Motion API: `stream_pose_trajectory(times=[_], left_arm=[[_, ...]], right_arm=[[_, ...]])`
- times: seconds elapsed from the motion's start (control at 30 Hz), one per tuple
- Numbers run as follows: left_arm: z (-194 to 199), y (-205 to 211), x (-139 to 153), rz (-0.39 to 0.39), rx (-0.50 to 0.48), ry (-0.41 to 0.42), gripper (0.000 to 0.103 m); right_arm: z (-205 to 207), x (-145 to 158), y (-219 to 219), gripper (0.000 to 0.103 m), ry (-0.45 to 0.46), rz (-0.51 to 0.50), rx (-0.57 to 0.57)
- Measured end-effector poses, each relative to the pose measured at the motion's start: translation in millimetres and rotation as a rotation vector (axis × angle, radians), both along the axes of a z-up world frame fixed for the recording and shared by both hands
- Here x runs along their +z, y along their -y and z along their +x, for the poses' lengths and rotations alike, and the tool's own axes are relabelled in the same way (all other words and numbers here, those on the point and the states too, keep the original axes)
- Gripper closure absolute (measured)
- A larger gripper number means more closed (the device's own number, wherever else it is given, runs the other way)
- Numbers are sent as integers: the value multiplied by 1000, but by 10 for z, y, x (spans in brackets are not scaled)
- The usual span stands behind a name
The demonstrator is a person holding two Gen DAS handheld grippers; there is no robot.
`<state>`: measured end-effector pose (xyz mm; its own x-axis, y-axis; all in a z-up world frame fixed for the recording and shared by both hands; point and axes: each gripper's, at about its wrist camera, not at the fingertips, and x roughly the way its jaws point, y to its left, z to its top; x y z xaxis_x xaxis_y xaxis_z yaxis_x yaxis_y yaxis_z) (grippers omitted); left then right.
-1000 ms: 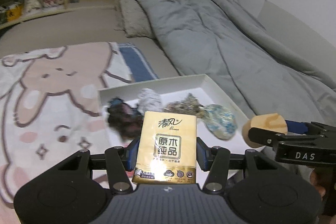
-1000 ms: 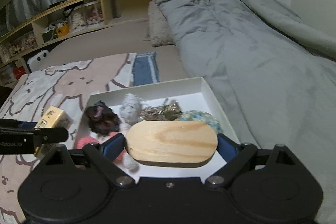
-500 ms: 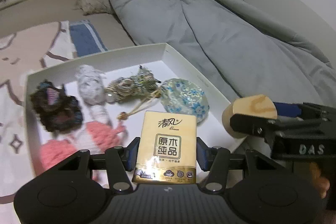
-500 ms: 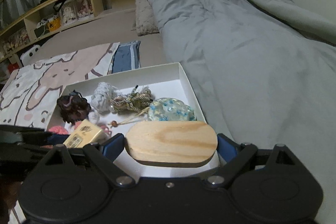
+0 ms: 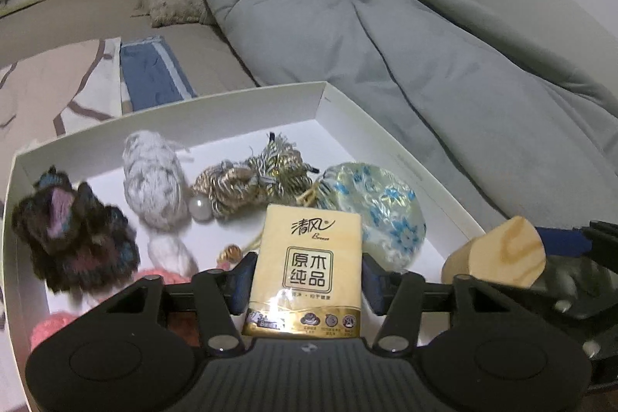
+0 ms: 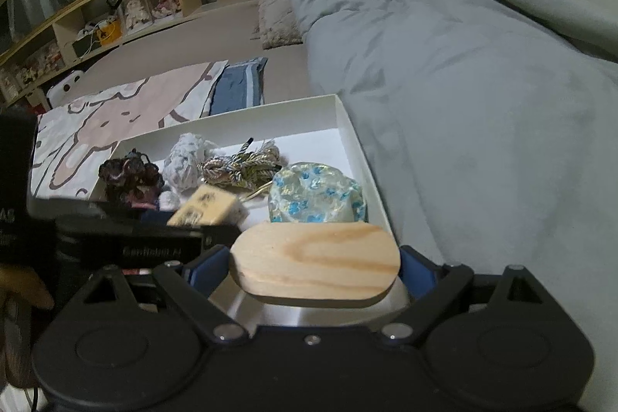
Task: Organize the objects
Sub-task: 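Lower the tissue pack and wooden block into the box and open both tools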
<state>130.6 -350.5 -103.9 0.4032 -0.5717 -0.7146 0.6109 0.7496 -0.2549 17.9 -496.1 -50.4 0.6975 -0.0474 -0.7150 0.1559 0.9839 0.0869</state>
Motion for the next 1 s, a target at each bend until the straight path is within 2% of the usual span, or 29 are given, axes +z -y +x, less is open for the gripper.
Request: stream_pose_trajectory(times=[0.03,0.07,0.13,0.17,0.43,0.73,1.0], left_arm=[[13,-4,13,0,5,1,13],[17,-21,32,1,18,12,12],[28,-40,51,4,17,11,12],[31,-47,53,9,15,2,12],[-71,-66,126,52,-20,29,12],[-139,-153,353,26,-19,29,12],[-202,-418,601,18,2,31,12]], right_arm=[[12,-15,-9,9,-1,-6,6],[28,-33,-22,9,-6,-12,8],[43,-68,-38,7,-19,-21,5],[42,-78,-46,3,-24,-25,5],[-2,-54,-103,2,-46,-33,21],[-59,37,-169,2,-45,-39,11],[-127,172,-354,2,-26,-33,-1]])
